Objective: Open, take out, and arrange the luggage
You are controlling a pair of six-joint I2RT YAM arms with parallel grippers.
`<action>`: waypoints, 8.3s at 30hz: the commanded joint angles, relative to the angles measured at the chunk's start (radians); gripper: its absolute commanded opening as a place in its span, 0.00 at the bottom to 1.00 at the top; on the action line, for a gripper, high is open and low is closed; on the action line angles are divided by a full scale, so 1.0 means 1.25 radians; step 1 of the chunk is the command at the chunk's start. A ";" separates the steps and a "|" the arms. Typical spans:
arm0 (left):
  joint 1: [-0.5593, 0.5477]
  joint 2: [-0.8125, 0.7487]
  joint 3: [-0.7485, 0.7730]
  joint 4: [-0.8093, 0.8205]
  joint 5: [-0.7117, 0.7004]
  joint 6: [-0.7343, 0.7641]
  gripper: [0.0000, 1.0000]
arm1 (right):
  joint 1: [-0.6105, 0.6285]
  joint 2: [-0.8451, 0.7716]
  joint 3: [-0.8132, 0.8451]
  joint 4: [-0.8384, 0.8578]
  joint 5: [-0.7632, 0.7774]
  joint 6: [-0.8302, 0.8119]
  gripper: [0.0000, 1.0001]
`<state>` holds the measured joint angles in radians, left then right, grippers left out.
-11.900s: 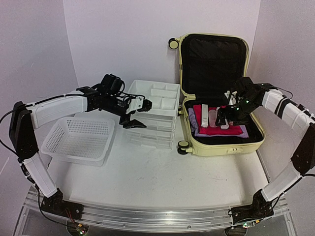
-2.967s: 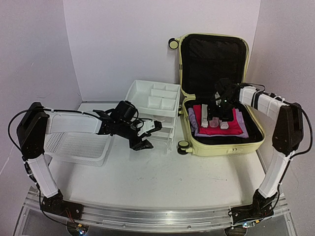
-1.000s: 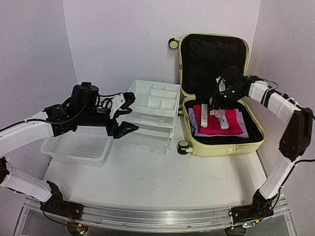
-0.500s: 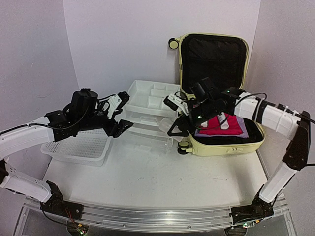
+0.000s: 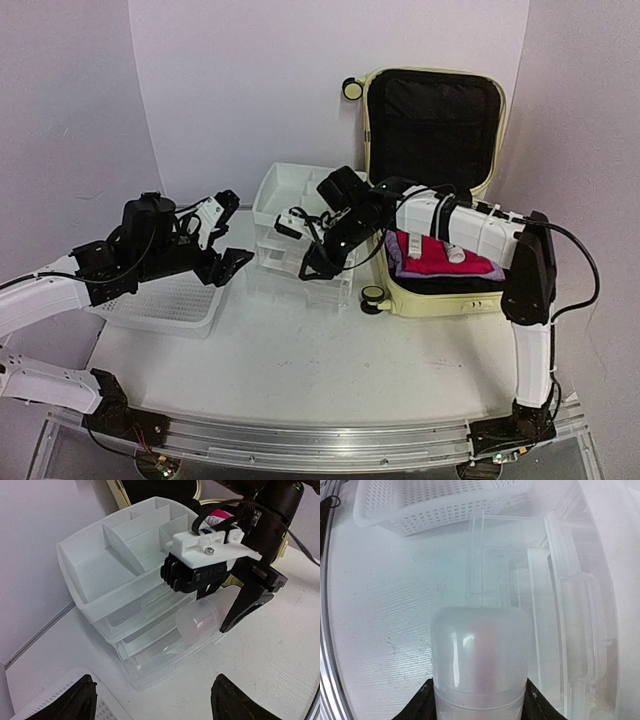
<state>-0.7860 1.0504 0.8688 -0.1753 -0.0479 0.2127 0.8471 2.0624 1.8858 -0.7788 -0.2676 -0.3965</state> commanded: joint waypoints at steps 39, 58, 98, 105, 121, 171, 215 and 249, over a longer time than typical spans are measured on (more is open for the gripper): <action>-0.045 0.390 0.092 0.107 0.185 -0.010 0.13 | -0.101 -0.464 -0.427 0.040 0.199 0.310 0.77; -0.047 0.609 0.251 0.212 -0.050 0.026 0.24 | -0.109 -0.637 -0.561 0.029 0.263 0.371 0.79; -0.023 0.723 0.228 0.256 0.206 0.401 0.92 | -0.109 -0.670 -0.581 0.014 0.276 0.382 0.79; -0.023 0.714 0.208 0.254 0.215 0.383 0.84 | -0.109 -0.655 -0.574 0.014 0.274 0.377 0.78; -0.043 0.574 0.054 0.198 0.274 0.252 0.71 | -0.203 -0.532 -0.522 0.055 0.290 0.466 0.80; -0.075 0.108 0.030 0.030 0.248 0.138 0.91 | -0.374 0.136 0.076 -0.015 0.522 0.661 0.34; 0.018 -0.158 -0.088 0.086 -0.197 -0.047 0.94 | 0.111 -0.030 -0.076 0.051 0.105 -0.048 0.26; 0.019 -0.152 -0.096 0.088 -0.188 -0.062 0.95 | 0.121 0.249 -0.019 0.324 0.531 -0.187 0.38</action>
<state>-0.7685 0.8528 0.7284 -0.1051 -0.2897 0.1543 1.0046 2.3730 1.8725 -0.5056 0.2928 -0.6109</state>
